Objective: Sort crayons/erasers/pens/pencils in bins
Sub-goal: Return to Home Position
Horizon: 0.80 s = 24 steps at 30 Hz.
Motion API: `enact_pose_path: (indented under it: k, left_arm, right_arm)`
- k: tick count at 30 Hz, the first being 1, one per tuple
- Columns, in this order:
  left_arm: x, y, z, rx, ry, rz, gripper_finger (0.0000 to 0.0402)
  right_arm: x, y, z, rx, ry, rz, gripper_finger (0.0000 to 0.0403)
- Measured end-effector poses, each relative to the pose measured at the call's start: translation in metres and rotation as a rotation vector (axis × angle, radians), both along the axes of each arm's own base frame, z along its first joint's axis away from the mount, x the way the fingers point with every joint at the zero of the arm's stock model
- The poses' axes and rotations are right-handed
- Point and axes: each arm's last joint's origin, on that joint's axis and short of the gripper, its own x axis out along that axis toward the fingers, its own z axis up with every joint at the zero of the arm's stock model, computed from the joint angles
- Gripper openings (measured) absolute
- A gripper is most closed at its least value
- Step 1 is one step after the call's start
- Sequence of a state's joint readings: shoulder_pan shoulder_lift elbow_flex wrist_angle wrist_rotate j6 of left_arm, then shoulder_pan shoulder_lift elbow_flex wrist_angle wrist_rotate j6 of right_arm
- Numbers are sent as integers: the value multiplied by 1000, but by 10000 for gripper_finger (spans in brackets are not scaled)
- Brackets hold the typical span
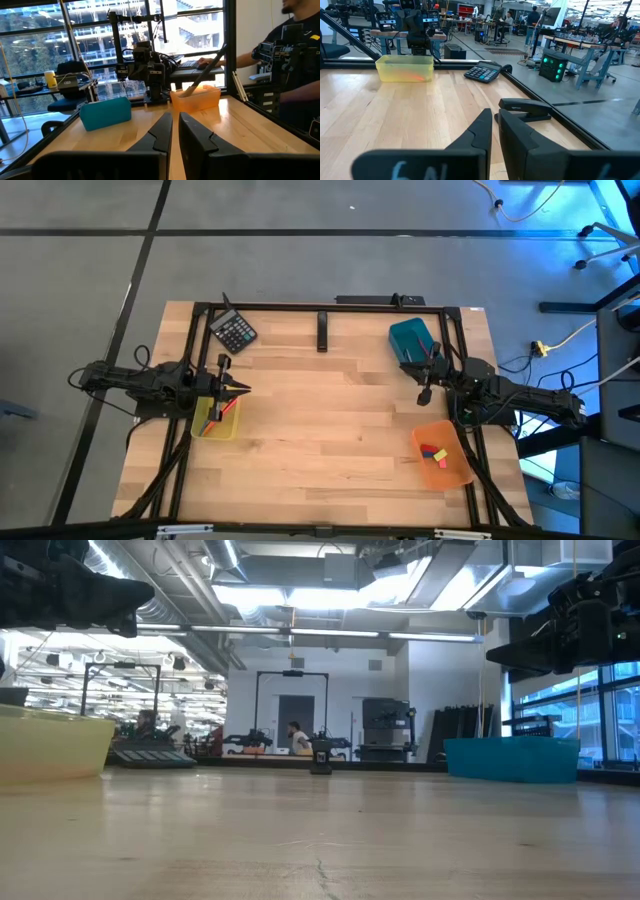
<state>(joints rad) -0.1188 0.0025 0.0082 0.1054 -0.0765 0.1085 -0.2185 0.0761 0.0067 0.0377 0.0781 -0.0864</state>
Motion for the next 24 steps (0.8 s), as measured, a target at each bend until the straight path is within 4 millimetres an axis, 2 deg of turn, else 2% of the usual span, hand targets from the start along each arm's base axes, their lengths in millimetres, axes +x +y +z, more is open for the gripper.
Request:
enact_pose_path:
  k: [24]
  left_arm:
    - [0, 0, 0, 0, 0, 0, 25]
  right_arm:
    - [0, 0, 0, 0, 0, 0, 37]
